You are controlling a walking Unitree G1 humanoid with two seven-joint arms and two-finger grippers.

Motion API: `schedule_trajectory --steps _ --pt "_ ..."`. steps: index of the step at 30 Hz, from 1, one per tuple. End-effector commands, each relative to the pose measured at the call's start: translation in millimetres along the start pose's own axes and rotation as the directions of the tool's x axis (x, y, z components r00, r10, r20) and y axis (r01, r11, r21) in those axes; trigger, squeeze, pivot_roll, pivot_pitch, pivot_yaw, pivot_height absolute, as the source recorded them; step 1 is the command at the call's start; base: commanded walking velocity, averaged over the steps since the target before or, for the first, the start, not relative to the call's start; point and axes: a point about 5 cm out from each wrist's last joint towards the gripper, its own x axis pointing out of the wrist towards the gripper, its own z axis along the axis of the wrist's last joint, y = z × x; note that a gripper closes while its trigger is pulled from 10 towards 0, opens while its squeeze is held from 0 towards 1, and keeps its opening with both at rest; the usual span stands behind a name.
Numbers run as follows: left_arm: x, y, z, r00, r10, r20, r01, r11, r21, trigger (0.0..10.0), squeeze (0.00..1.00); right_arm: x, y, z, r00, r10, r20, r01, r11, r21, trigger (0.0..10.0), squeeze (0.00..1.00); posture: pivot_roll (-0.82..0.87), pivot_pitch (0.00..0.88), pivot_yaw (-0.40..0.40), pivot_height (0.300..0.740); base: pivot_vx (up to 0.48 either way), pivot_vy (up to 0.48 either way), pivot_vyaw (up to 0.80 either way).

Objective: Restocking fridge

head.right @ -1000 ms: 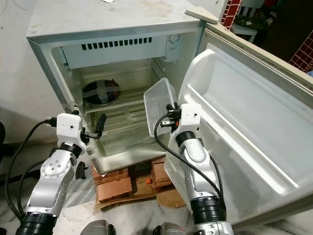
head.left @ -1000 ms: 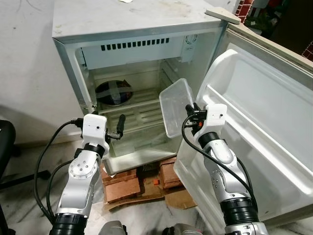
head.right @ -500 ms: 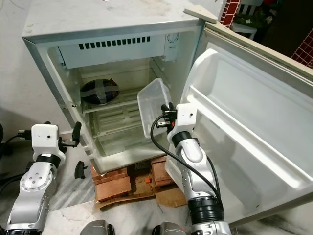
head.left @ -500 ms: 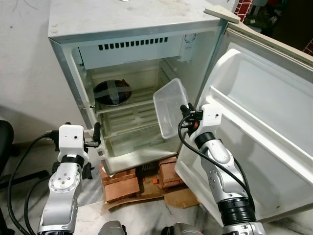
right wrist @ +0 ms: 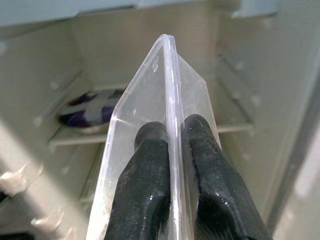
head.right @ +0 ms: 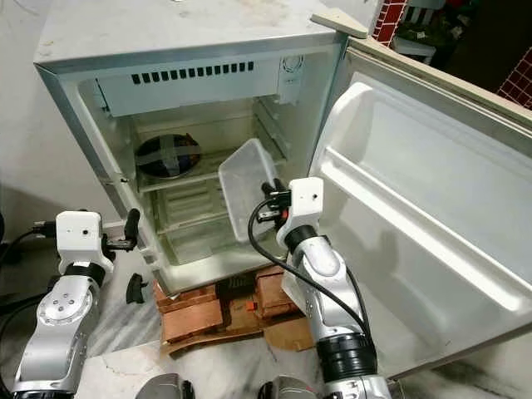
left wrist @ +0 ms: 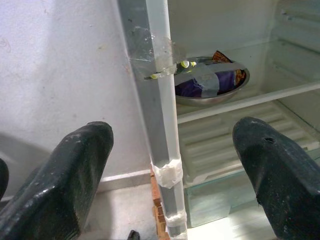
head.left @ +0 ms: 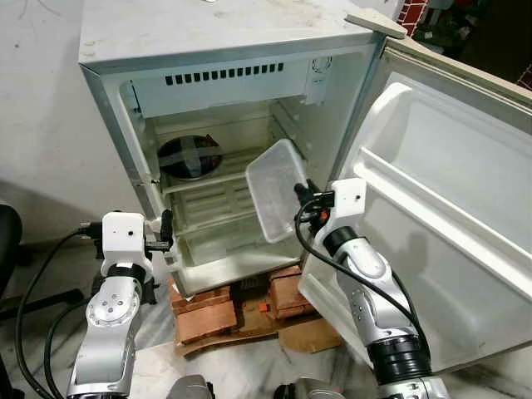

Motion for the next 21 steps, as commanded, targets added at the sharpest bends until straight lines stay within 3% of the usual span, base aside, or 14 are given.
schedule_trajectory --steps 1,7,21 --pt "-1.5 0.2 1.2 1.000 0.003 -0.001 -0.003 1.000 0.006 10.0 0.00 0.0 3.2 -1.3 1.000 0.019 -0.009 -0.019 1.000 0.011 10.0 0.00 0.09 0.051 -0.049 0.740 0.000 0.000 0.00" --pt "-2.1 0.2 1.3 1.000 0.008 0.000 -0.008 1.000 0.002 10.0 0.00 1.1 4.8 -1.6 1.000 0.027 -0.013 -0.027 1.000 0.013 10.0 0.00 0.09 0.052 -0.049 0.740 0.000 0.000 0.00" --pt "-1.6 -0.3 2.4 1.000 0.004 0.003 -0.004 1.000 -0.001 10.0 0.00 2.0 4.7 0.5 1.000 0.023 -0.003 -0.023 1.000 0.010 10.0 0.00 0.09 0.053 -0.046 0.740 0.298 0.292 0.00"
